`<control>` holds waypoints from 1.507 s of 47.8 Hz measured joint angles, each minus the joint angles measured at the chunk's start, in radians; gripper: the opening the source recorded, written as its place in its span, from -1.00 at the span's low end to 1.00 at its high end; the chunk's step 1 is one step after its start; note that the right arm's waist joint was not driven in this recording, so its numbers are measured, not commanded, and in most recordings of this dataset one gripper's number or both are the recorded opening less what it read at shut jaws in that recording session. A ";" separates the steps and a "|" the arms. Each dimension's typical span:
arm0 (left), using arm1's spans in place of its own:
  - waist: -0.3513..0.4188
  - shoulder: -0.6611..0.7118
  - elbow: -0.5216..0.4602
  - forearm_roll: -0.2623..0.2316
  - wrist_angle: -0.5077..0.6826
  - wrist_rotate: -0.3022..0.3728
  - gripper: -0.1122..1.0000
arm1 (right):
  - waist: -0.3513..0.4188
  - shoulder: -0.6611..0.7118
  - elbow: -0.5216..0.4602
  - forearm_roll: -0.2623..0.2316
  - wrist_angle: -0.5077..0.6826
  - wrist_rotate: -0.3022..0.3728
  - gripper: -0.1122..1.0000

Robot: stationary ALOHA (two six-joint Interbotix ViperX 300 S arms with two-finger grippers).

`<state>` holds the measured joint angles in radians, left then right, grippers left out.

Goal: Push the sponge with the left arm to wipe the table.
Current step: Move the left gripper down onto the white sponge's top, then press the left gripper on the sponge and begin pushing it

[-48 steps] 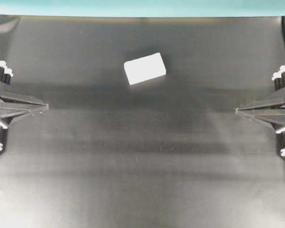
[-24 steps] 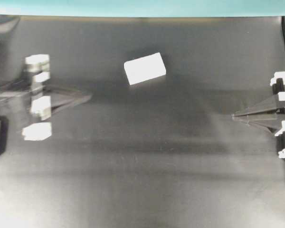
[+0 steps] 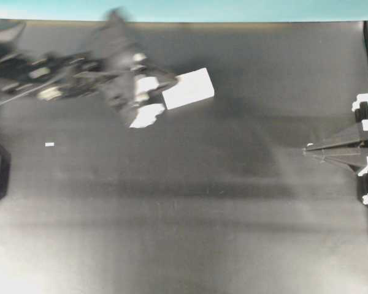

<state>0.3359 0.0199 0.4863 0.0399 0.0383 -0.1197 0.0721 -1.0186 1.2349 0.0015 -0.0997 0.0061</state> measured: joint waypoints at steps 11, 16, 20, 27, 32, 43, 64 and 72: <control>0.055 0.130 -0.138 0.002 0.058 0.006 0.74 | 0.000 -0.009 0.012 0.000 -0.002 -0.002 -0.81; 0.089 0.190 -0.170 0.003 0.058 0.017 0.73 | 0.000 -0.015 0.012 0.000 0.000 -0.002 -0.81; 0.118 0.238 -0.190 0.003 0.058 0.018 0.72 | 0.000 -0.021 0.012 0.000 -0.002 0.000 -0.81; 0.143 0.313 -0.218 0.003 0.057 0.018 0.72 | 0.000 -0.023 0.014 0.000 -0.002 -0.002 -0.81; 0.140 0.342 -0.222 0.003 0.057 0.017 0.71 | 0.000 -0.023 0.015 0.000 0.000 0.000 -0.81; 0.117 0.348 -0.206 0.002 0.060 0.009 0.68 | 0.000 -0.023 0.017 -0.002 0.000 -0.002 -0.81; 0.089 0.367 -0.192 0.003 0.058 0.000 0.29 | 0.000 -0.023 0.020 0.000 -0.002 0.000 -0.81; 0.084 0.367 -0.190 0.003 0.092 0.000 -0.38 | 0.000 -0.023 0.020 0.000 -0.002 -0.002 -0.81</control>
<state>0.4203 0.3866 0.2961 0.0430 0.1304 -0.1197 0.0721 -1.0416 1.2548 0.0015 -0.1012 0.0046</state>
